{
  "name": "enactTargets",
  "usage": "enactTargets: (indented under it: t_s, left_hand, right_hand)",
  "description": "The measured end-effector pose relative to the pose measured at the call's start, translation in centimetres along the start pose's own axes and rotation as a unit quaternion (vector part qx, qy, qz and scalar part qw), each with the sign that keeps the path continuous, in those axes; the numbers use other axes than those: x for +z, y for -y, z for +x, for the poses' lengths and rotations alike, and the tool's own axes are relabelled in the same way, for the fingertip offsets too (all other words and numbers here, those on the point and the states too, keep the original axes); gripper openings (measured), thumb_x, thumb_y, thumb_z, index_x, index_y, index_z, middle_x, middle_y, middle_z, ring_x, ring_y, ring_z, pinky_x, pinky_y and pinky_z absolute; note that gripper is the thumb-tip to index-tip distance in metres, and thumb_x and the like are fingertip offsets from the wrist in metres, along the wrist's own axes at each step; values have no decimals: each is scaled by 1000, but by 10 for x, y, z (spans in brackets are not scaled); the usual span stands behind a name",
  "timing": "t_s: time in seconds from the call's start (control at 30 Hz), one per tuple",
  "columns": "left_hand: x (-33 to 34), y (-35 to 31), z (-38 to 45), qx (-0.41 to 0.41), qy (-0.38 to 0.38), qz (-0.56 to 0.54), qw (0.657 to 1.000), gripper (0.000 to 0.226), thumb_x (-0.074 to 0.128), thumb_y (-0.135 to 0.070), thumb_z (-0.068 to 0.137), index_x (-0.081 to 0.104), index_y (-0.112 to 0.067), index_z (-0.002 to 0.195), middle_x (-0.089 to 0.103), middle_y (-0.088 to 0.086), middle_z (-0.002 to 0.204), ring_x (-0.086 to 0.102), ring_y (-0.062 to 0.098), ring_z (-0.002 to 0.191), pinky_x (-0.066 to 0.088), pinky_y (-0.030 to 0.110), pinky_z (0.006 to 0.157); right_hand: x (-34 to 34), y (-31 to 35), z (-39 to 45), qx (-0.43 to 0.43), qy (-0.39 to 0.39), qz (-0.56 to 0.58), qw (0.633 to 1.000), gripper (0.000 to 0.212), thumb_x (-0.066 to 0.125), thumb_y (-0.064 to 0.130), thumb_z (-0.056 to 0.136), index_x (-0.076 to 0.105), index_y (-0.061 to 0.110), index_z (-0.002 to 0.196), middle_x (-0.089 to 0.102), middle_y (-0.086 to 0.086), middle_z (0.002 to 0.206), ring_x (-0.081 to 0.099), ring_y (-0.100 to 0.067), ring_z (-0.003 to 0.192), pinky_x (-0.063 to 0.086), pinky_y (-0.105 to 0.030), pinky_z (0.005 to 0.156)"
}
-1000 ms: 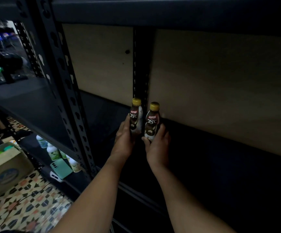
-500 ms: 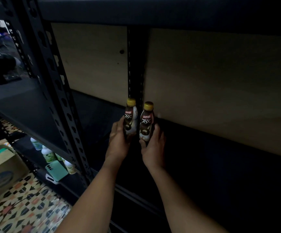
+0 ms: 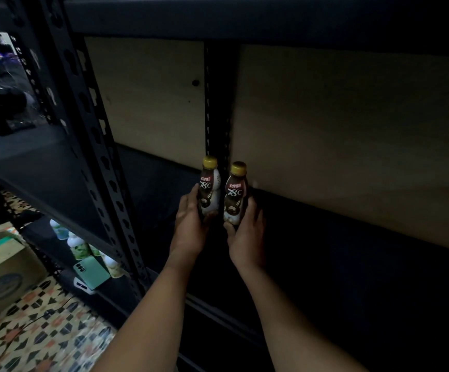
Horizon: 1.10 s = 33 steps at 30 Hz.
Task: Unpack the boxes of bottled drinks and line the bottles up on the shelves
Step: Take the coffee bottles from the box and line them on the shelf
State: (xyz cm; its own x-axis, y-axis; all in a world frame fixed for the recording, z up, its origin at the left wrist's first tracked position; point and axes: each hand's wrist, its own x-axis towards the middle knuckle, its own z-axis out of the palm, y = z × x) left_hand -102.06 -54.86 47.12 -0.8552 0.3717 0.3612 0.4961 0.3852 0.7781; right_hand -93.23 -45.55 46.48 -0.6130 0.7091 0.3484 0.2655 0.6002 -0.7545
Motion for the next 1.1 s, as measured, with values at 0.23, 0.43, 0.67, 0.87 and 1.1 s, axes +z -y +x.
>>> enactTargets:
  t_s: [0.23, 0.43, 0.67, 0.87, 1.1]
  left_hand:
    - [-2, 1, -5, -18, -6, -7, 1000, 86, 75, -20, 91, 25, -19, 161, 40, 8, 153, 45, 23, 139, 41, 37, 114]
    - [-13, -23, -75, 3, -112, -89, 990, 61, 72, -12, 94, 47, -16, 149, 58, 5, 134, 61, 13, 118, 50, 18, 97]
    - [44, 0, -253, 116, -205, -182, 955, 21, 58, -12, 99, 53, -26, 113, 48, -9, 96, 53, 13, 87, 44, 25, 79]
    - [188, 151, -404, -2, 88, -102, 991, 33, 61, -6, 97, 55, -35, 112, 53, -1, 101, 57, 23, 92, 47, 34, 82]
    - [331, 356, -518, -26, 456, 149, 877, 37, 52, -35, 86, 70, -15, 112, 69, 10, 112, 65, 35, 100, 53, 40, 85]
  right_hand:
    - [-5, 0, -4, 25, 1, 30, 999, 93, 80, 13, 82, 26, 17, 157, 43, -12, 148, 39, -27, 138, 34, -36, 111]
    - [-60, -1, -59, 76, 60, 137, 986, 93, 82, 13, 81, 27, 29, 155, 52, 4, 137, 53, -10, 123, 47, -32, 106]
    - [-141, -44, -210, -143, 110, 137, 974, 43, 74, 21, 91, 57, 30, 129, 57, 16, 106, 60, -6, 97, 49, -17, 81]
    - [-76, -250, -328, -13, 195, 28, 980, 17, 68, 16, 92, 67, 19, 108, 63, 5, 97, 59, -2, 86, 50, -21, 76]
    - [31, -502, -448, 254, 417, -137, 862, 30, 61, 21, 96, 61, 13, 125, 65, -15, 121, 58, -33, 116, 49, -38, 94]
